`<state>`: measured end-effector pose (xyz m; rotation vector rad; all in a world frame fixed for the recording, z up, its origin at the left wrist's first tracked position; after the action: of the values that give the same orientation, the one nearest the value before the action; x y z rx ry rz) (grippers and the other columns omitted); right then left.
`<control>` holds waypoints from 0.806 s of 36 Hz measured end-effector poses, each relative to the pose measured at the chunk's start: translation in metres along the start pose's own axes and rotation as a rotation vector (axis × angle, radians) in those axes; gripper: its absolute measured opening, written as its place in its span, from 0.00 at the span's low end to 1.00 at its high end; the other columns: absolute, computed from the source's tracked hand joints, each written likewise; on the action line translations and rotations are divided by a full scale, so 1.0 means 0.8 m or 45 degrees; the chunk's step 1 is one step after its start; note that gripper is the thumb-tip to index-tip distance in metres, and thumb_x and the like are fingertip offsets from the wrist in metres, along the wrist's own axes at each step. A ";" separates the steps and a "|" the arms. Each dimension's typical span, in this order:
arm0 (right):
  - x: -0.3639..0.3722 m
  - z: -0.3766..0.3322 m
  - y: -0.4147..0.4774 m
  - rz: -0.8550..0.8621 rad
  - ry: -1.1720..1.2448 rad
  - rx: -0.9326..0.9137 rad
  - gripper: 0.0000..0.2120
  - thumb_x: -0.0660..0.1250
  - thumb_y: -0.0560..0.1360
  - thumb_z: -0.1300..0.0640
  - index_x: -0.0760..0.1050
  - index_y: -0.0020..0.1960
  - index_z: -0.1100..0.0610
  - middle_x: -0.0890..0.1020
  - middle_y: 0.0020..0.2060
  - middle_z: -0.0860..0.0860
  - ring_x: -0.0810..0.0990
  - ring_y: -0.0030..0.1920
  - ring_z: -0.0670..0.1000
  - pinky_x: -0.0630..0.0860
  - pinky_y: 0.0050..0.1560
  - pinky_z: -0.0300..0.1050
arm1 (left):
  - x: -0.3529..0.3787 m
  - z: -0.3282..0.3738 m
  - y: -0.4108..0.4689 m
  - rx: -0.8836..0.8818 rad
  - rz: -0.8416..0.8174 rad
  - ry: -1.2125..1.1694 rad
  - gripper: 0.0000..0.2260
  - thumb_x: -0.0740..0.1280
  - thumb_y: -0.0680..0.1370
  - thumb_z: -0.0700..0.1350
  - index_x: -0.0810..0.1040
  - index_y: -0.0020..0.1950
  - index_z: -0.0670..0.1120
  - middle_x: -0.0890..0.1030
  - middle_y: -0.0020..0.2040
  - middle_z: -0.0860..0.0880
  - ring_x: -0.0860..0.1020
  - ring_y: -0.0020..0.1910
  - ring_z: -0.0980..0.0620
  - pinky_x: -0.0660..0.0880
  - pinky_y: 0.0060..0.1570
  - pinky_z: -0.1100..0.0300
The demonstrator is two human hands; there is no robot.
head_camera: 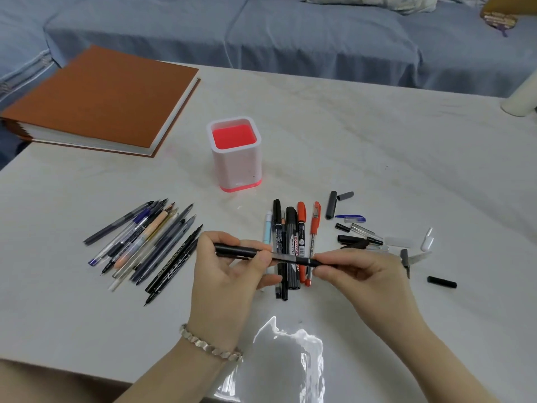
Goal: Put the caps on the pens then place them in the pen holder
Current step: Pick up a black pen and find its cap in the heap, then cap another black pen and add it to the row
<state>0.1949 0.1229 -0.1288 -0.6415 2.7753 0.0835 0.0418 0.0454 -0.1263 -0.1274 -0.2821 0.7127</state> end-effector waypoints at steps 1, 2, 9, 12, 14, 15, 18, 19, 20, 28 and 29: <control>0.004 0.003 0.000 -0.043 -0.104 -0.037 0.16 0.74 0.65 0.67 0.83 0.38 0.44 0.84 0.35 0.36 0.82 0.38 0.39 0.74 0.42 0.28 | 0.002 0.002 0.000 0.040 -0.043 0.060 0.17 0.65 0.69 0.25 0.65 0.42 0.46 0.81 0.33 0.50 0.81 0.30 0.55 0.77 0.26 0.64; 0.009 0.004 -0.001 -0.088 -0.208 -0.074 0.18 0.74 0.65 0.65 0.81 0.42 0.41 0.82 0.37 0.33 0.81 0.40 0.39 0.74 0.44 0.28 | 0.005 0.002 0.000 0.068 -0.089 0.120 0.17 0.65 0.69 0.25 0.65 0.42 0.46 0.81 0.32 0.51 0.80 0.30 0.55 0.77 0.27 0.64; 0.039 -0.005 0.003 -0.190 -0.596 -0.272 0.11 0.68 0.69 0.49 0.74 0.49 0.36 0.78 0.31 0.37 0.69 0.44 0.39 0.66 0.42 0.31 | -0.001 -0.008 0.011 0.015 -0.204 0.420 0.18 0.70 0.70 0.36 0.67 0.48 0.54 0.82 0.34 0.48 0.80 0.32 0.51 0.79 0.35 0.60; 0.047 -0.002 0.014 -0.209 -0.554 -0.178 0.03 0.69 0.72 0.57 0.81 0.42 0.51 0.78 0.29 0.45 0.73 0.39 0.41 0.68 0.38 0.33 | -0.029 -0.010 0.028 0.102 -0.168 0.598 0.17 0.71 0.71 0.44 0.65 0.48 0.59 0.80 0.42 0.49 0.80 0.38 0.56 0.77 0.42 0.62; 0.055 -0.003 0.024 -0.140 -0.489 -0.096 0.03 0.68 0.72 0.57 0.80 0.40 0.54 0.80 0.31 0.54 0.73 0.38 0.48 0.68 0.39 0.34 | -0.056 -0.005 0.040 0.220 -0.075 0.779 0.16 0.69 0.72 0.43 0.65 0.48 0.60 0.78 0.44 0.54 0.77 0.40 0.61 0.73 0.42 0.67; 0.060 -0.003 0.030 -0.113 -0.479 -0.071 0.04 0.68 0.72 0.57 0.79 0.39 0.56 0.80 0.32 0.57 0.72 0.38 0.49 0.68 0.38 0.32 | -0.071 -0.003 0.045 0.276 -0.031 0.901 0.16 0.68 0.72 0.42 0.66 0.50 0.59 0.77 0.45 0.55 0.77 0.43 0.59 0.72 0.43 0.66; 0.081 -0.004 0.048 -0.123 -0.554 -0.037 0.12 0.66 0.73 0.57 0.73 0.34 0.62 0.74 0.28 0.56 0.68 0.32 0.48 0.65 0.34 0.31 | -0.109 -0.001 0.054 0.410 0.073 1.364 0.12 0.66 0.73 0.40 0.74 0.56 0.47 0.77 0.50 0.51 0.75 0.50 0.50 0.71 0.49 0.60; 0.089 -0.005 0.053 -0.136 -0.563 -0.030 0.10 0.64 0.73 0.57 0.72 0.34 0.60 0.73 0.28 0.54 0.68 0.31 0.47 0.64 0.34 0.33 | -0.118 -0.002 0.056 0.452 0.097 1.488 0.11 0.66 0.73 0.39 0.75 0.55 0.45 0.78 0.50 0.49 0.75 0.51 0.48 0.70 0.48 0.58; 0.098 -0.006 0.058 -0.166 -0.561 -0.004 0.05 0.63 0.74 0.58 0.74 0.40 0.55 0.73 0.29 0.52 0.70 0.31 0.46 0.63 0.35 0.33 | -0.125 -0.004 0.057 0.476 0.103 1.584 0.10 0.66 0.73 0.38 0.77 0.54 0.44 0.79 0.50 0.47 0.76 0.51 0.46 0.70 0.47 0.57; 0.143 0.016 0.075 -0.305 -1.098 0.037 0.14 0.54 0.77 0.61 0.71 0.60 0.56 0.79 0.49 0.58 0.78 0.49 0.59 0.74 0.44 0.47 | -0.135 -0.022 0.058 0.521 -0.018 1.918 0.06 0.75 0.63 0.36 0.82 0.37 0.42 0.79 0.34 0.45 0.78 0.33 0.43 0.75 0.28 0.55; 0.143 0.019 0.076 -0.302 -1.187 0.016 0.13 0.54 0.77 0.61 0.73 0.57 0.57 0.79 0.50 0.58 0.78 0.50 0.59 0.74 0.45 0.47 | -0.134 -0.021 0.059 0.540 -0.025 1.943 0.06 0.76 0.62 0.36 0.82 0.36 0.42 0.79 0.33 0.45 0.77 0.32 0.43 0.74 0.27 0.56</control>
<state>0.0742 0.1311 -0.1771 -0.6899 1.7959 0.2424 -0.0596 0.0098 -0.1751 -0.2276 1.3147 0.4777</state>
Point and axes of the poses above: each hand's wrist, its own y-axis towards the middle knuckle, its own x-axis out of the palm, z = x × y, the point moved 4 cm from there along y, towards the middle knuckle
